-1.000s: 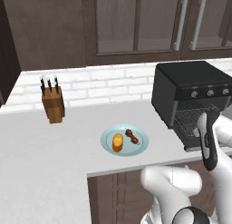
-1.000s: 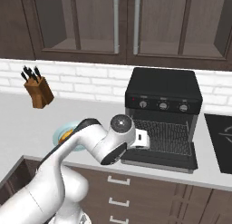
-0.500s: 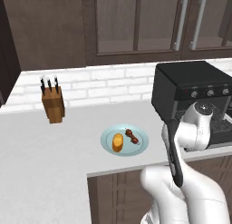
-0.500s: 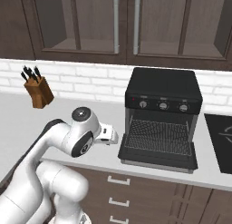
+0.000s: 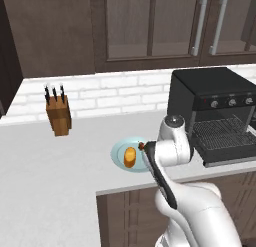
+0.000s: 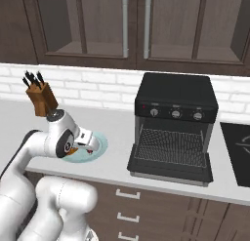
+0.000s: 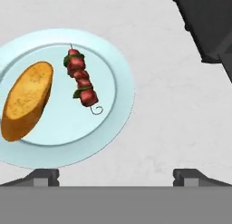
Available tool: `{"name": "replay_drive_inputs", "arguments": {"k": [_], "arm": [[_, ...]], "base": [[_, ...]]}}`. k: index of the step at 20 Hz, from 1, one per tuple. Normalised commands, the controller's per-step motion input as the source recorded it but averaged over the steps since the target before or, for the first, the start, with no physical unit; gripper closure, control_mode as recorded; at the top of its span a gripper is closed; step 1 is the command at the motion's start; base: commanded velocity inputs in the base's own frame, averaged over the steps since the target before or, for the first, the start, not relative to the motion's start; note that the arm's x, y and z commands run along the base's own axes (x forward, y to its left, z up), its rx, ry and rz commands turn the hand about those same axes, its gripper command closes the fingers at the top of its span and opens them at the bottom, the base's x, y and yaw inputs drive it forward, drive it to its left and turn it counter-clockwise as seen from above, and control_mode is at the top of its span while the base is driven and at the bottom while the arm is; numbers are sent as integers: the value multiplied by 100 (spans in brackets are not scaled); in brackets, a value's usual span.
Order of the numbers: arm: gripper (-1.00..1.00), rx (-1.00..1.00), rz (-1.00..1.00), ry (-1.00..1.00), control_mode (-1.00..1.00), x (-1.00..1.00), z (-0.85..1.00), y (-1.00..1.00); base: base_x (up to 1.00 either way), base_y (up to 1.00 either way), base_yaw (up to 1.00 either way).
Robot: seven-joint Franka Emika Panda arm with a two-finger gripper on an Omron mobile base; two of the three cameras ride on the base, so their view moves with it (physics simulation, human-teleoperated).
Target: Pick up the kebab skewer and baguette bread, and place them inside the toaster oven. Close the toaster oven door and start by setting the timer.
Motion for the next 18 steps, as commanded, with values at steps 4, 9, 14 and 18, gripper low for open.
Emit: {"name": "replay_drive_inputs", "arguments": {"k": [4, 9, 14, 18], "arm": [[-100, 7, -23, 11, -100, 35, 0, 100], [-100, 19, -7, 30, -100, 57, -11, 48], [-100, 19, 0, 24, -100, 72, -28, 6], [-100, 5, -2, 3, -100, 33, -22, 44]], "base": [[0, 0, 0], [0, 0, 0], [0, 0, 0], [0, 0, 0]]}}
